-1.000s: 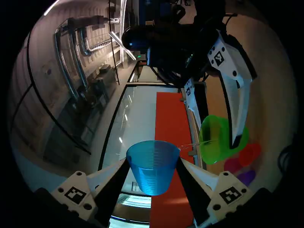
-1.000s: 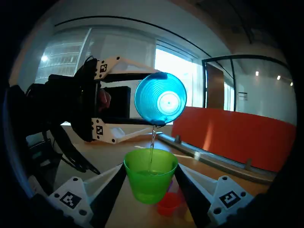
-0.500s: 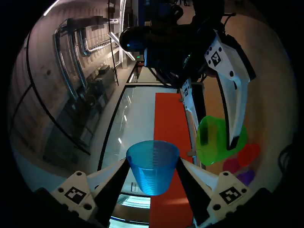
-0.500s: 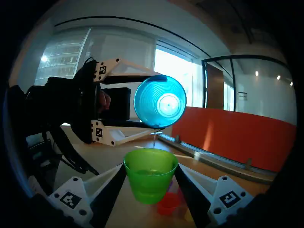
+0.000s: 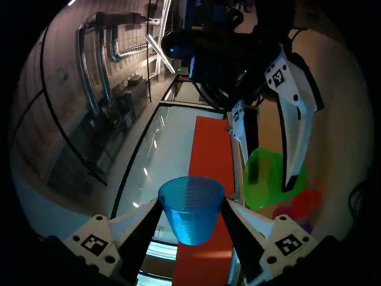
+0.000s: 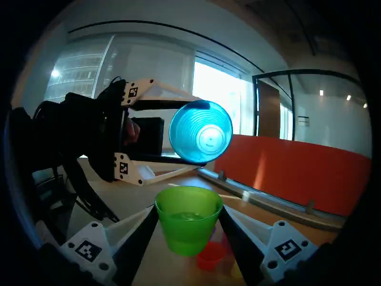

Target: Pour water

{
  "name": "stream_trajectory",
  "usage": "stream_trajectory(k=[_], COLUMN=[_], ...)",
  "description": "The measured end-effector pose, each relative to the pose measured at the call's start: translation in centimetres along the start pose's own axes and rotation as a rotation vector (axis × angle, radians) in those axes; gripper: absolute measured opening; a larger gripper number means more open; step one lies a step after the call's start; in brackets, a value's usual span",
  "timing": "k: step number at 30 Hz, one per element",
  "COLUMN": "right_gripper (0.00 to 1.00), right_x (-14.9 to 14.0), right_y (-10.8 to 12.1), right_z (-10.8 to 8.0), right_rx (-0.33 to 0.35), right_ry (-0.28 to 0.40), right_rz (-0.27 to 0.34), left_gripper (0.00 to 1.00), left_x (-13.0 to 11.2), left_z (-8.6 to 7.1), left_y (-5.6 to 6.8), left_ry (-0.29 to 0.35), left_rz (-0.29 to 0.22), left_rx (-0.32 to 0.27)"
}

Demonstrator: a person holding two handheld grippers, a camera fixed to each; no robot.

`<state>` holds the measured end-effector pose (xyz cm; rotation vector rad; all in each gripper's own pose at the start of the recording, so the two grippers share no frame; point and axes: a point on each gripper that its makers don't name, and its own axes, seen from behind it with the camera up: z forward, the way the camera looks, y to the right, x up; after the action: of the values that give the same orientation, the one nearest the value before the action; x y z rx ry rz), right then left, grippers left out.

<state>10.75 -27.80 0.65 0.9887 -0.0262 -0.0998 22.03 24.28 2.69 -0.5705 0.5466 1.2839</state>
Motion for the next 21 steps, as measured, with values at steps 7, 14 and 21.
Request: stream_trajectory(k=[7, 14, 21], right_gripper=[0.90, 0.90, 0.90], right_x=[0.0, 0.7, 1.0], right_y=[0.2, 0.7, 1.2], right_z=[-0.3, -0.5, -0.9], right_rx=[-0.009, -0.021, -0.033], right_ry=[-0.001, 0.010, 0.015], right_rz=[-0.002, -0.001, -0.004], left_gripper=[0.85, 0.85, 0.85], left_x=[-0.4, -1.3, -2.5], left_z=[-0.2, -0.2, -0.5], left_y=[0.5, 0.5, 0.5], left_ry=[-0.005, -0.011, -0.024], left_rz=[-0.140, -0.279, -0.454], left_rx=[-0.010, -0.010, -0.013])
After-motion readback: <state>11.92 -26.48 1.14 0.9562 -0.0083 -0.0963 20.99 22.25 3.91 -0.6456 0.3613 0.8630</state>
